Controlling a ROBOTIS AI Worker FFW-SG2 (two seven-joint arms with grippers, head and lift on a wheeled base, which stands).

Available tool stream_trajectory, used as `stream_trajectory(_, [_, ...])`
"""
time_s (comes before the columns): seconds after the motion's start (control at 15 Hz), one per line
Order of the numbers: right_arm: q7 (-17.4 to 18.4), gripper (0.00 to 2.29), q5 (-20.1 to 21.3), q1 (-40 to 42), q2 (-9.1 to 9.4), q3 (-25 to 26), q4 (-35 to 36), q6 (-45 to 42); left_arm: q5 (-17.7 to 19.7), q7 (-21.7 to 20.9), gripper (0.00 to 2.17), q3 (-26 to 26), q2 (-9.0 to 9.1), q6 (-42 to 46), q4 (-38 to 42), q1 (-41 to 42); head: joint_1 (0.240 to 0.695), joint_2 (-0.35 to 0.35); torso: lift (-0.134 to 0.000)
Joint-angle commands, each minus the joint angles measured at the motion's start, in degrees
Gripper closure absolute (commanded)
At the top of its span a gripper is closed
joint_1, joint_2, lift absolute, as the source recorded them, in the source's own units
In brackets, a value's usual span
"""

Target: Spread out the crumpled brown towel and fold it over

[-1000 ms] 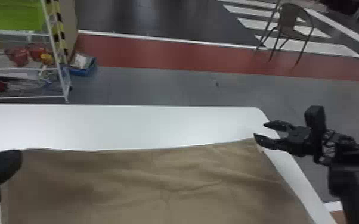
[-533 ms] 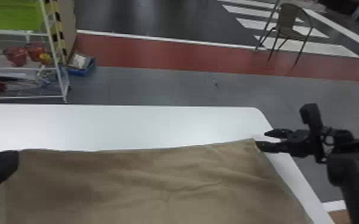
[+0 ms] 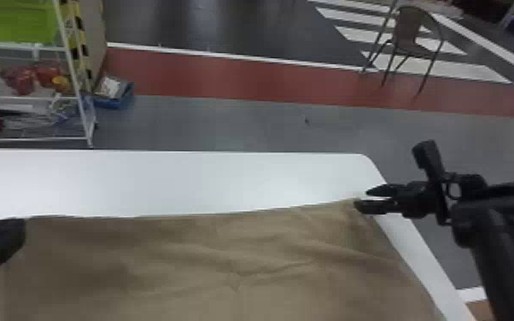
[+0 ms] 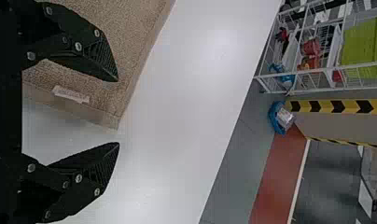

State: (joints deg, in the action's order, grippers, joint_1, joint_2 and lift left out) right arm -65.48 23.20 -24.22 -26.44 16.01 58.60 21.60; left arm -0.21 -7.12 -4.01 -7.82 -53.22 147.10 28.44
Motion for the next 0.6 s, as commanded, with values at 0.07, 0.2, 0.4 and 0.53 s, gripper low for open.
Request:
stream_trajectory(0.07, [0.0,0.47,3.2,-1.7,0.43,-4.1,-0.8,2.4,-0.4,-0.5,1.74,-0.1,-0.18,0.0,0.0,0.7,0.695,-0.243,-0.123])
stream_trajectory(0.2, [0.0,0.47,3.3,-2.5,0.43,-4.4,-0.8,3.5,-0.4,-0.7,1.74,-0.3,-0.18,0.0,0.3,0.8,0.695,-0.233,-0.123])
stream_trajectory(0.4, [0.0,0.47,4.8,-3.8,0.43,-4.9,-2.7,4.6,-0.4,-0.8,1.74,-0.1,-0.18,0.0,0.6,1.3,0.695,-0.229,-0.123])
stream_trajectory(0.53, [0.0,0.64,5.7,-4.5,0.43,-5.8,-3.6,4.9,-0.9,-0.8,1.74,0.1,-0.09,0.0,0.6,1.3,0.695,-0.233,-0.123])
